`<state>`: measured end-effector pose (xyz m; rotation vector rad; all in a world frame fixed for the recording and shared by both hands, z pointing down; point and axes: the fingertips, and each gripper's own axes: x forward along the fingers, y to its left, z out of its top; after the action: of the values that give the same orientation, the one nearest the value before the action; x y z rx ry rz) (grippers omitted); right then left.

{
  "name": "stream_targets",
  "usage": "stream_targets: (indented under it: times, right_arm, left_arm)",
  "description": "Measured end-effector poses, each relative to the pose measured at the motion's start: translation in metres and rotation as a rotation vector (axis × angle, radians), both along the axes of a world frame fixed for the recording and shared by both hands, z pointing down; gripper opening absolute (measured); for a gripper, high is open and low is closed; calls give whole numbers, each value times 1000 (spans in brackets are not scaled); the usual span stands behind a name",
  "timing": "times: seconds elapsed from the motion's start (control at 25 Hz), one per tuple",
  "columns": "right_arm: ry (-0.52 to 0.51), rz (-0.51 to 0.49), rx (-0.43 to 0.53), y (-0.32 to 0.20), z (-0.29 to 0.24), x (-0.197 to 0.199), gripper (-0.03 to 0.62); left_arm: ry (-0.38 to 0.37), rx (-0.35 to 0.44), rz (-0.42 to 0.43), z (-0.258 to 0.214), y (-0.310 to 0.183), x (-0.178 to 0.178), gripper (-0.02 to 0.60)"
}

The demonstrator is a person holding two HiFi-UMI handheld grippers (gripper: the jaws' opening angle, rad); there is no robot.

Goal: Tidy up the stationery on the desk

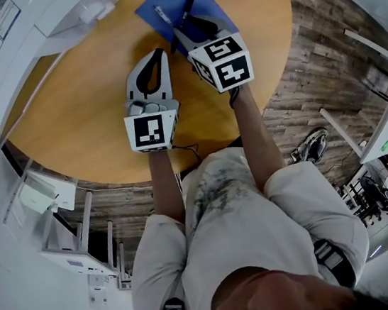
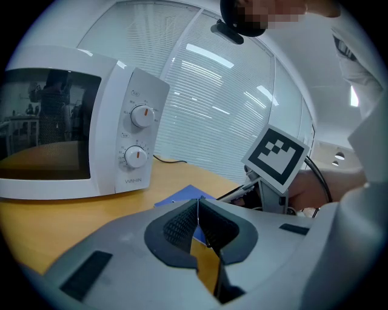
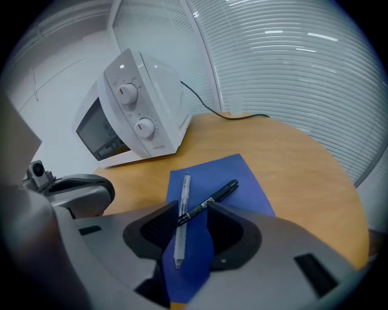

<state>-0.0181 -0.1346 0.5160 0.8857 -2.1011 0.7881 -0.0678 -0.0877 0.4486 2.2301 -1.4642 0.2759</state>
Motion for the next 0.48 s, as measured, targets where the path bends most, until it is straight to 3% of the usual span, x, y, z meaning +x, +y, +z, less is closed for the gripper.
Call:
stream_targets:
  times: [0.24,0.48]
  right_arm:
    - [19,-27,-39,9,10,-12,199]
    - [81,-71,18,16,13,-12,190]
  left_arm:
    - [9,-13,-18,-1,2,-4,14]
    - [-12,-4,-13,2,7,-12,14]
